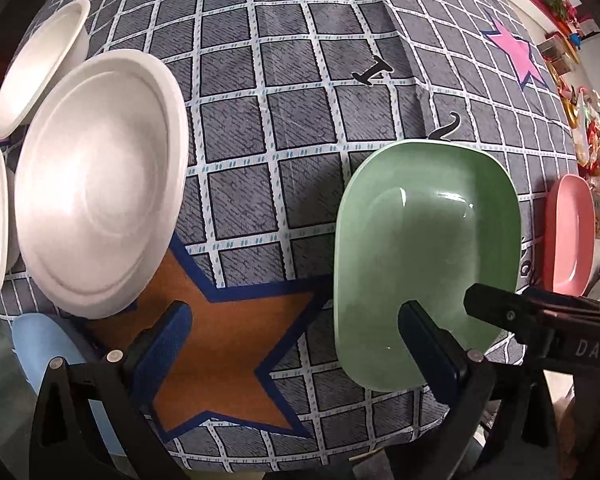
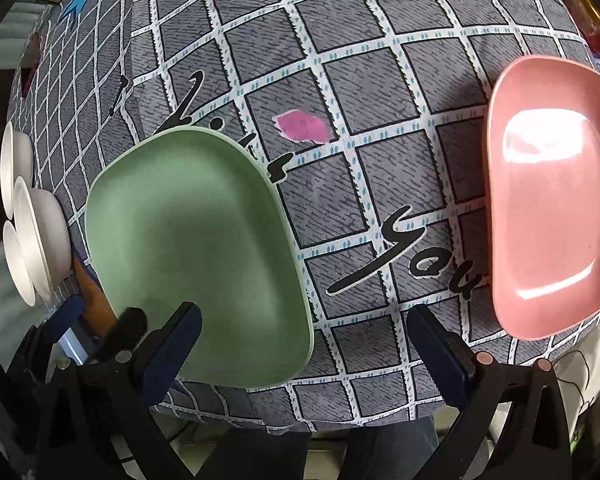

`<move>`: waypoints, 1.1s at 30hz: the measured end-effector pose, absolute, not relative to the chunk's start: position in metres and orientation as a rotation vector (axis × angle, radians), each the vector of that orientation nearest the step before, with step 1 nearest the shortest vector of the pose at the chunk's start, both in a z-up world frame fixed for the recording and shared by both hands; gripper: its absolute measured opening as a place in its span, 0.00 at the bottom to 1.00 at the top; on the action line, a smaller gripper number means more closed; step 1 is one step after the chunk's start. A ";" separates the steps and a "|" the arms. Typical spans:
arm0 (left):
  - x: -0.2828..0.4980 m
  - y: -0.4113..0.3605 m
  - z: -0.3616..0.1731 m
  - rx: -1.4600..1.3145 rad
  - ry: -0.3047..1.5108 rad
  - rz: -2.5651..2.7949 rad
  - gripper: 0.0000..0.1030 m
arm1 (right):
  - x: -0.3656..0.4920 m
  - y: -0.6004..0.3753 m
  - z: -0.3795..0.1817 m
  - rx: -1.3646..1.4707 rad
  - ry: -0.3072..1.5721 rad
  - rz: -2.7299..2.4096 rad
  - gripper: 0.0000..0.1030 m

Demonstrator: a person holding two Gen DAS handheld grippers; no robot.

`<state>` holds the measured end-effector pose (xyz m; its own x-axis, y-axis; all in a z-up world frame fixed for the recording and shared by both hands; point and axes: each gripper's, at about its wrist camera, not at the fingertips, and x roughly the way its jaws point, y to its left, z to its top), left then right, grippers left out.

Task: Organize plates and bowls
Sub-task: 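Close the left tool on the green plate rim while the right tool grips its other rim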

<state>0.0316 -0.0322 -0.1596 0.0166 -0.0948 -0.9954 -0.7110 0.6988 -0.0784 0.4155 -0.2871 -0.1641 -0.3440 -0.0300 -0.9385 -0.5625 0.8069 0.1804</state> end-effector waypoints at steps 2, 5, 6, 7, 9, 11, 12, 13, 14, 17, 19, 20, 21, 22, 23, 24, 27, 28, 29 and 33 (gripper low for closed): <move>0.033 -0.028 -0.162 -0.679 1.495 0.544 1.00 | 0.412 -0.286 -0.163 -0.461 1.856 0.587 1.00; 0.048 -0.027 -0.162 -0.651 1.497 0.553 1.00 | 0.411 -0.281 -0.164 -0.474 1.845 0.578 1.00; 0.052 -0.027 -0.164 -0.647 1.502 0.556 1.00 | 0.411 -0.280 -0.164 -0.478 1.842 0.577 1.00; 0.055 -0.026 -0.166 -0.648 1.507 0.557 1.00 | 0.412 -0.278 -0.164 -0.484 1.838 0.577 1.00; 0.064 -0.025 -0.169 -0.648 1.524 0.565 1.00 | 0.418 -0.274 -0.173 -0.495 1.833 0.577 1.00; 0.067 -0.025 -0.177 -0.648 1.543 0.566 1.00 | 0.422 -0.274 -0.177 -0.507 1.833 0.574 1.00; 0.067 -0.031 -0.183 -0.650 1.548 0.563 1.00 | 0.421 -0.273 -0.179 -0.522 1.829 0.572 1.00; 0.068 -0.030 -0.185 -0.651 1.552 0.560 1.00 | 0.420 -0.273 -0.181 -0.534 1.819 0.571 1.00; 0.069 -0.033 -0.187 -0.646 1.545 0.560 1.00 | 0.420 -0.271 -0.181 -0.554 1.804 0.575 1.00; 0.071 -0.037 -0.191 -0.629 1.534 0.556 1.00 | 0.419 -0.269 -0.181 -0.596 1.774 0.570 1.00; 0.074 -0.043 -0.187 -0.623 1.516 0.566 1.00 | 0.421 -0.269 -0.180 -0.611 1.769 0.566 1.00; 0.075 -0.046 -0.187 -0.622 1.505 0.572 1.00 | 0.422 -0.268 -0.180 -0.625 1.766 0.559 1.00; 0.072 -0.049 -0.185 -0.622 1.496 0.577 1.00 | 0.424 -0.269 -0.179 -0.640 1.765 0.550 1.00; 0.070 -0.053 -0.184 -0.622 1.493 0.581 1.00 | 0.420 -0.269 -0.181 -0.652 1.765 0.541 1.00; 0.069 -0.055 -0.183 -0.630 1.507 0.573 1.00 | 0.419 -0.269 -0.181 -0.656 1.769 0.533 1.00; 0.067 -0.060 -0.183 -0.634 1.528 0.559 1.00 | 0.423 -0.269 -0.182 -0.659 1.784 0.525 1.00; 0.078 -0.061 -0.180 -0.633 1.542 0.571 1.00 | 0.422 -0.264 -0.192 -0.676 1.833 0.522 1.00; 0.079 -0.060 -0.178 -0.631 1.530 0.580 1.00 | 0.424 -0.262 -0.195 -0.680 1.858 0.521 1.00; 0.080 -0.059 -0.176 -0.630 1.522 0.586 1.00 | 0.427 -0.260 -0.196 -0.669 1.873 0.520 1.00; 0.087 -0.064 -0.176 -0.592 1.532 0.572 0.95 | 0.431 -0.264 -0.187 -0.620 1.796 0.545 1.00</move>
